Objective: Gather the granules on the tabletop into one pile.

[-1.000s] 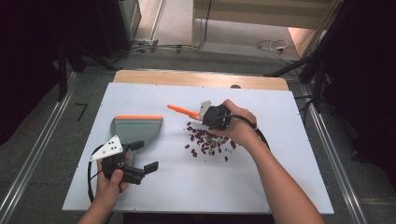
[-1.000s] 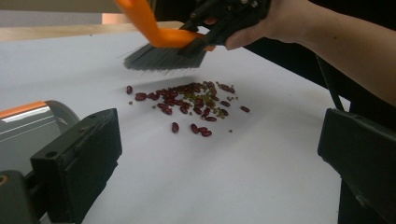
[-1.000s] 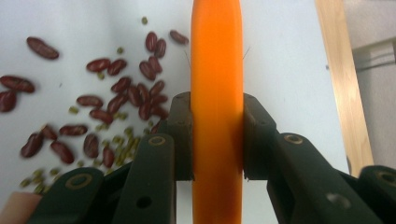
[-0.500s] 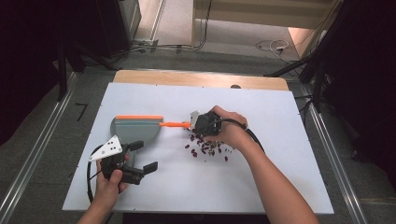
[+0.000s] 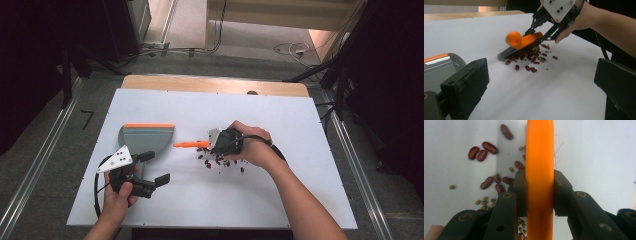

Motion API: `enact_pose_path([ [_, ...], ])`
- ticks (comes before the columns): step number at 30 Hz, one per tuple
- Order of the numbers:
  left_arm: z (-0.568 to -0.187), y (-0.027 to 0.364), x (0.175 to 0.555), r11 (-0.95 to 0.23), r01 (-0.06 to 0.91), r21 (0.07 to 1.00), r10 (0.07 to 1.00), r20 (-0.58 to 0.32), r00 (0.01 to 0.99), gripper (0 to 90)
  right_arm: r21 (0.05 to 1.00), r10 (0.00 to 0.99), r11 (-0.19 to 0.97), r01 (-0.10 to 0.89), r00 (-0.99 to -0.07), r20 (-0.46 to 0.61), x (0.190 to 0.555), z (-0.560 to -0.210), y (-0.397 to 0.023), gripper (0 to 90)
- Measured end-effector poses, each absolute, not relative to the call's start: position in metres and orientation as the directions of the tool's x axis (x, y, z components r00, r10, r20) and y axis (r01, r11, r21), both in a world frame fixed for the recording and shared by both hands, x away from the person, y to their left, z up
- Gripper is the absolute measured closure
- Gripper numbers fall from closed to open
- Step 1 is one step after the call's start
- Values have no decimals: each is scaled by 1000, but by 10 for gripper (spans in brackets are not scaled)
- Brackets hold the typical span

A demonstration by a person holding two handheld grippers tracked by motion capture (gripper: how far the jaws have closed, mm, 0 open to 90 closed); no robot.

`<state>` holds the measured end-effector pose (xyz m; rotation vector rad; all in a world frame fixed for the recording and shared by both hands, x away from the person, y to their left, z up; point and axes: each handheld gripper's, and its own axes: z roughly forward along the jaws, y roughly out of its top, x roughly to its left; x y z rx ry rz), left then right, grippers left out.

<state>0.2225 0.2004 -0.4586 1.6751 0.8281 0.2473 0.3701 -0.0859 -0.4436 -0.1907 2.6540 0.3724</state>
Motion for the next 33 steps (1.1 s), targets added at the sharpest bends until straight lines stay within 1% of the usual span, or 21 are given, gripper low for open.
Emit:
enact_pose_path([
  [1,-459,200,223,-56,386,921,636,-265,725,4,229,-72,954,-194,-889,-453,370,-444,-86,684],
  [2,-459,201,223,-55,386,921,635,-266,725,4,257,-22,952,-166,-876,-482,370,-437,-87,686],
  [3,-459,201,223,-55,384,922,636,-264,725,4,257,-22,952,-166,-876,-482,370,-437,-87,686],
  [5,-458,201,223,-53,384,922,637,-265,724,4,307,43,944,-125,-872,-487,370,-427,-89,686],
  [7,-458,202,223,-52,385,922,639,-265,722,4,373,111,924,-80,-880,-461,369,-413,-92,686],
  [8,-459,202,223,-51,384,922,639,-265,722,4,444,187,896,-3,-905,-381,366,-400,-92,686],
  [9,-459,202,223,-51,384,922,639,-266,722,4,444,187,896,-3,-905,-381,366,-400,-92,686],
  [11,-459,202,223,-51,384,922,639,-265,722,4,487,250,869,88,-927,-281,362,-392,-89,686],
  [13,-458,202,223,-52,383,922,639,-263,722,4,484,276,863,147,-939,-207,357,-390,-82,686],
  [17,-458,202,222,-53,382,923,639,-262,723,4,444,326,860,250,-940,-101,350,-398,-65,686],
  [18,-457,202,222,-52,382,923,640,-263,722,4,445,337,853,271,-938,-76,350,-400,-62,686],
  [20,-457,202,222,-48,380,924,640,-264,722,4,452,364,830,327,-932,6,351,-406,-57,686],
  [22,-458,203,222,-48,382,923,641,-265,721,4,464,396,794,394,-913,96,354,-412,-54,686],
  [23,-458,204,223,-47,383,923,641,-266,720,4,463,424,764,450,-890,165,357,-416,-53,686],
  [25,-458,204,223,-50,382,923,640,-264,721,4,460,474,709,535,-844,252,362,-422,-51,686],
  [26,-458,204,223,-51,381,923,641,-262,722,4,450,498,688,569,-822,278,365,-426,-50,686],
  [28,-457,205,223,-53,380,923,641,-261,722,4,441,519,667,601,-799,303,369,-435,-48,685],
  [29,-457,205,222,-54,380,923,642,-260,722,4,427,550,631,648,-762,342,370,-438,-47,686],
  [31,-457,205,222,-52,380,924,641,-261,722,4,402,572,590,700,-714,404,376,-442,-48,686],
  [32,-457,205,222,-50,379,924,641,-261,721,4,406,582,584,703,-711,394,378,-444,-48,687],
  [33,-457,205,222,-50,379,924,641,-262,721,4,409,607,584,702,-711,354,379,-445,-49,688],
])
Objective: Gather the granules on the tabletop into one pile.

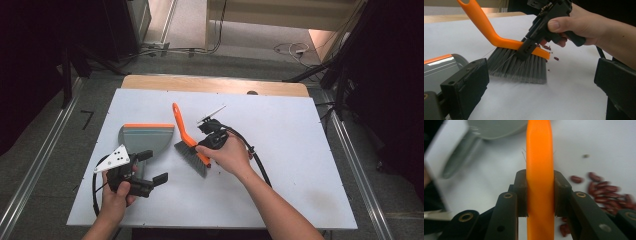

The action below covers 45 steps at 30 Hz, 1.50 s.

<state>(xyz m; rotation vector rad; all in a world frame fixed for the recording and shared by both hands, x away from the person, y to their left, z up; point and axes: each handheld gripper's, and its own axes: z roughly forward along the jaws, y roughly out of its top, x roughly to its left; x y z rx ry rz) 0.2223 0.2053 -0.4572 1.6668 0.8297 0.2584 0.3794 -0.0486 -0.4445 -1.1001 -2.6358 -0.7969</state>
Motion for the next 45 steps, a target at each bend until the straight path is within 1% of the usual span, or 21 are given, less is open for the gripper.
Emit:
enact_pose_path([
  [1,-457,205,222,-50,379,924,641,-261,721,4,408,633,572,712,-699,332,381,-445,-50,689],
  [4,-457,205,222,-52,379,924,641,-261,722,4,388,676,541,746,-660,326,390,-448,-58,689],
  [8,-457,206,222,-51,378,924,641,-260,722,4,373,696,503,780,-621,361,397,-455,-73,686],
  [13,-457,206,222,-48,379,924,641,-262,721,4,371,715,466,803,-589,376,400,-460,-95,681],
  [18,-457,204,222,-53,382,923,642,-261,721,4,381,747,429,819,-559,360,404,-460,-118,678],
  [27,-458,202,222,-53,382,923,640,-263,723,4,372,781,383,846,-511,358,407,-459,-146,676],
  [37,-458,202,222,-54,384,922,639,-263,723,4,378,800,357,854,-488,349,411,-456,-164,676],
  [40,-459,202,223,-58,386,921,641,-263,722,4,396,778,355,847,-502,378,410,-452,-166,679],
  [45,-459,201,224,-54,390,919,641,-268,720,4,452,749,411,792,-576,328,407,-433,-166,684],
])
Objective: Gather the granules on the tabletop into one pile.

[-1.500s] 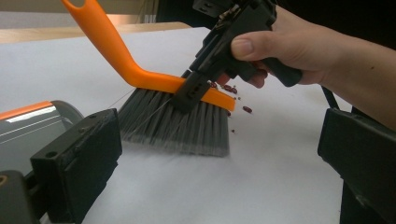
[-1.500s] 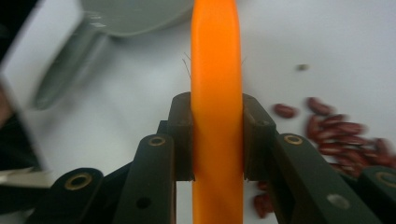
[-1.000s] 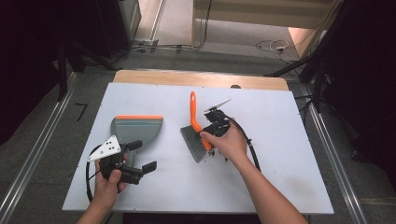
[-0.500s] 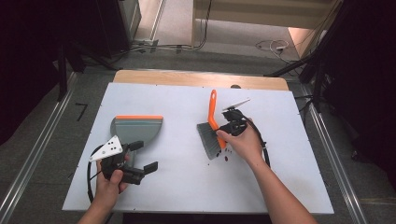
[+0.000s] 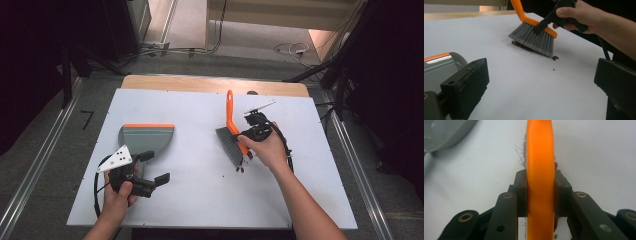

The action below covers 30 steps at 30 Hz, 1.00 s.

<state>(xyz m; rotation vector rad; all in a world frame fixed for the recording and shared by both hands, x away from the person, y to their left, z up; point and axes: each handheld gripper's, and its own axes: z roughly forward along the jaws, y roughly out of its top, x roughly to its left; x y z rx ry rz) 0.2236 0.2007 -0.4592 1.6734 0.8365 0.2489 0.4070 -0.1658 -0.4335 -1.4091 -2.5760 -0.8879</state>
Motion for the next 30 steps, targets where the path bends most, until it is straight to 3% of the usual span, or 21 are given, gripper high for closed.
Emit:
enact_pose_path([
  [5,-459,201,224,-52,391,919,641,-270,719,4,489,655,533,691,-702,278,399,-409,-167,684],
  [9,-459,201,224,-54,391,919,641,-269,719,4,482,549,696,533,-827,122,380,-397,-165,684],
  [14,-460,200,224,-55,393,918,641,-269,719,4,460,317,839,289,-948,19,350,-397,-166,684],
  [18,-460,199,224,-55,395,917,640,-271,719,4,381,125,920,96,-991,-53,325,-403,-165,684],
  [24,-460,198,225,-56,393,918,641,-269,719,4,350,91,930,112,-993,75,326,-424,-171,685],
  [28,-460,198,225,-56,394,917,643,-269,717,4,376,26,925,49,-997,66,331,-433,-168,685],
  [30,-460,198,225,-55,395,917,644,-270,716,4,357,49,932,65,-997,53,338,-435,-167,681],
])
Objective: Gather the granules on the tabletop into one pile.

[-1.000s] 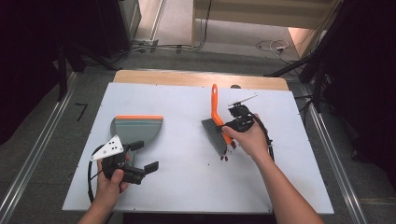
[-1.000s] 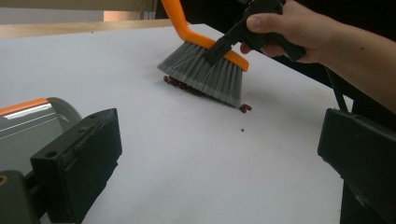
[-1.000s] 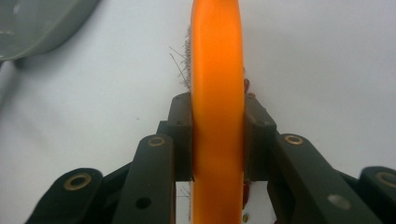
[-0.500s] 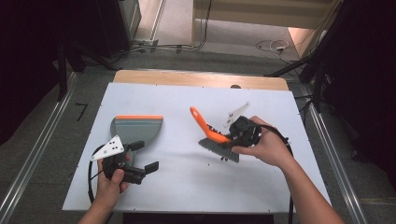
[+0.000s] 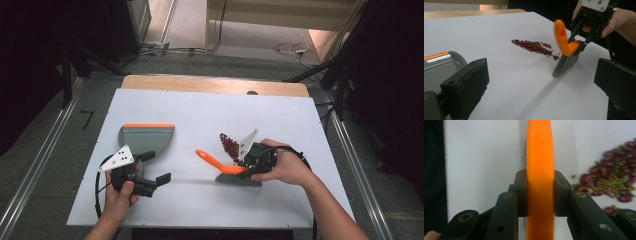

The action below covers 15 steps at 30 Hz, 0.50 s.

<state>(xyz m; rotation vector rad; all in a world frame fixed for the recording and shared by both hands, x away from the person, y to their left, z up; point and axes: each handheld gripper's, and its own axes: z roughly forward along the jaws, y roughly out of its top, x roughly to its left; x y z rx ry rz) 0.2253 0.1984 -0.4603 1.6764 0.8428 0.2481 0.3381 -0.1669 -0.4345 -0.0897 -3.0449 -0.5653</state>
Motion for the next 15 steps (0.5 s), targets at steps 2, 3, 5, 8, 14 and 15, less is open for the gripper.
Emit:
enact_pose_path([
  [2,-460,198,225,-57,394,917,643,-268,718,4,363,39,930,57,-998,56,348,-436,-167,679],
  [3,-460,199,225,-60,395,917,643,-267,717,4,362,49,930,70,-997,67,352,-437,-167,679],
  [5,-460,199,224,-55,395,917,642,-271,717,4,373,61,925,76,-997,53,361,-438,-168,678],
  [8,-460,200,224,-53,394,918,644,-270,716,4,384,80,918,99,-995,64,374,-439,-171,677],
  [14,-460,199,224,-59,397,916,643,-269,717,4,389,103,914,116,-993,54,394,-439,-170,676],
  [15,-460,199,224,-59,396,916,643,-269,717,4,386,98,916,111,-994,52,396,-438,-169,675],
])
